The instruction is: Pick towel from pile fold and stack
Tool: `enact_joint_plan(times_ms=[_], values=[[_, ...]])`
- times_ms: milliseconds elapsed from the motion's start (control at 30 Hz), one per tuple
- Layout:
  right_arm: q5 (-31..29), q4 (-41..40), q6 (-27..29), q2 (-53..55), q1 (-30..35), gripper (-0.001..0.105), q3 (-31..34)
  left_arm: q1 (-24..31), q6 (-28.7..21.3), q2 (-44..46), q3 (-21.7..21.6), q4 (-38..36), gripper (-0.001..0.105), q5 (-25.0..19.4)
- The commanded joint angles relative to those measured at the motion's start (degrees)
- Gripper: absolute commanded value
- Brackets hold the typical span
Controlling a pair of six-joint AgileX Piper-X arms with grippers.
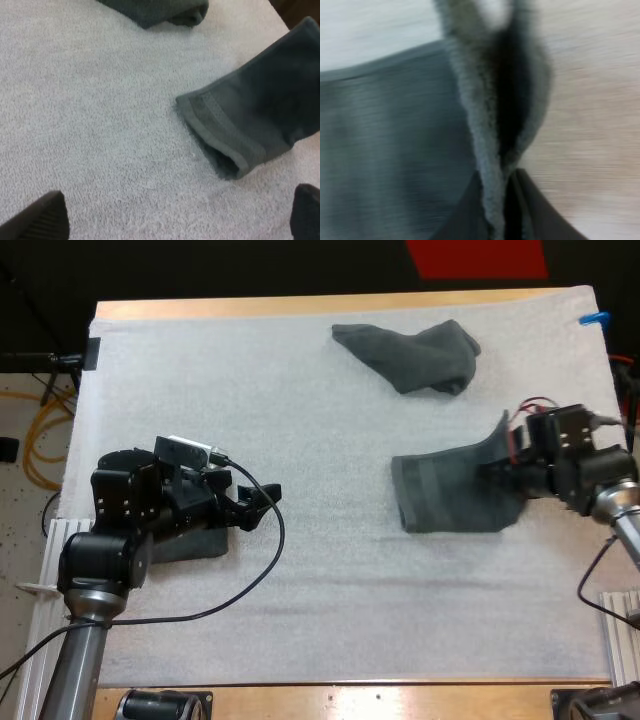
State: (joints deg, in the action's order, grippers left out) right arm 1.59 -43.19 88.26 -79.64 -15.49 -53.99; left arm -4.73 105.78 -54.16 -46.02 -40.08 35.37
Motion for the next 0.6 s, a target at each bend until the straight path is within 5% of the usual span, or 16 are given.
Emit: enact_joint_plan(times_ms=[0, 267, 367, 467, 567], values=[[3.73, 1.28, -2.25, -0.72, -1.26, 0.001, -0.10, -0.25, -0.26, 0.23, -0.29, 0.07, 0.086, 0.46], [7.67, 9.42, -10.32, -8.99, -8.73, 0.001, -0.10, -0.25, -0.26, 0.23, -0.29, 0.07, 0.086, 0.46], [7.79, 10.33, -12.30, -10.65, -8.91, 0.010, -0.10, -0.25, -0.26, 0.23, -0.29, 0.07, 0.086, 0.46], [8.42, 10.89, -12.50, -10.82, -8.69, 0.033, -0.10, -0.25, -0.26, 0.23, -0.29, 0.07, 0.086, 0.46], [16.06, 14.12, -12.50, -10.82, -8.70, 0.070, -0.10, -1.27, -0.26, 0.16, -0.29, 0.07, 0.086, 0.46]])
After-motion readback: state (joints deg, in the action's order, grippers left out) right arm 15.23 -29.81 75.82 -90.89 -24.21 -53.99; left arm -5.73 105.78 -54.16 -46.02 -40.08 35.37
